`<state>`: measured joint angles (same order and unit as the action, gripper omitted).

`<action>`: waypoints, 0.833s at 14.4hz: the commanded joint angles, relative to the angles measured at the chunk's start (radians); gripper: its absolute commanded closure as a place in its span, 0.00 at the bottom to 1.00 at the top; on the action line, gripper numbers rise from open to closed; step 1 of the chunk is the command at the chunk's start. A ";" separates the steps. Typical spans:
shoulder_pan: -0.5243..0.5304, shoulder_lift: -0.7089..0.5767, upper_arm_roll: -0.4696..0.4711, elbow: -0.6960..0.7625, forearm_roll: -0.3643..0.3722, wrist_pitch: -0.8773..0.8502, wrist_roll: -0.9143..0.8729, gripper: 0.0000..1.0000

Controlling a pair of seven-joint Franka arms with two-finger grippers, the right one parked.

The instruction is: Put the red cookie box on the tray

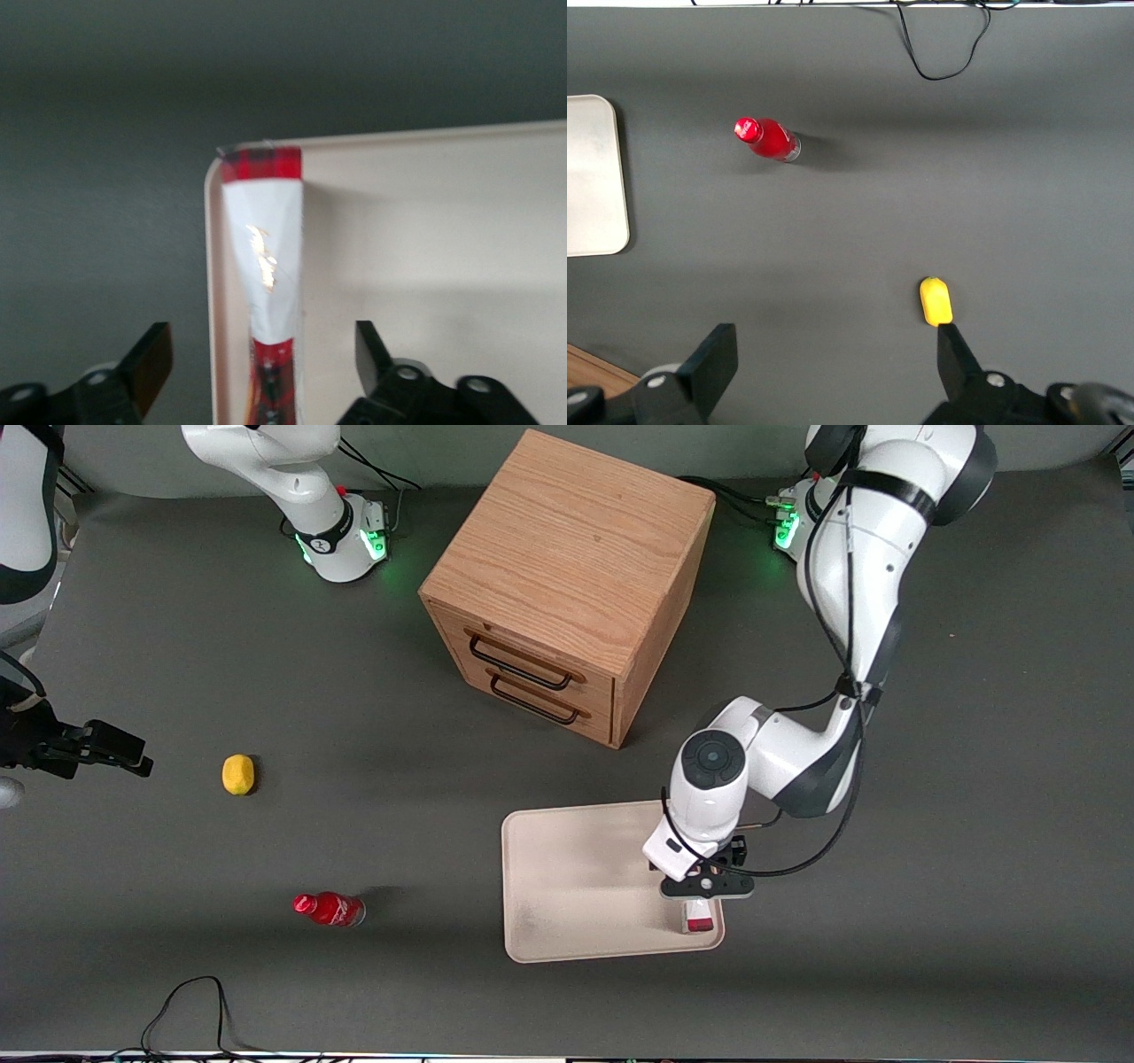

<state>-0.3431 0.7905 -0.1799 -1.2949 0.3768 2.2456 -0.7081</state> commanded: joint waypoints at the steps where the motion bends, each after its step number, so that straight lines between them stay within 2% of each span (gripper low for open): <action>1: 0.065 -0.247 0.004 -0.200 -0.060 -0.064 0.002 0.00; 4: 0.139 -0.417 0.004 -0.222 -0.127 -0.297 0.221 0.00; 7: 0.245 -0.542 0.043 -0.225 -0.255 -0.446 0.508 0.00; 10: 0.318 -0.640 0.111 -0.254 -0.349 -0.511 0.741 0.00; 12: 0.346 -0.724 0.152 -0.328 -0.427 -0.514 0.789 0.00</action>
<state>-0.0172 0.1714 -0.0507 -1.5074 0.0120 1.7257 0.0202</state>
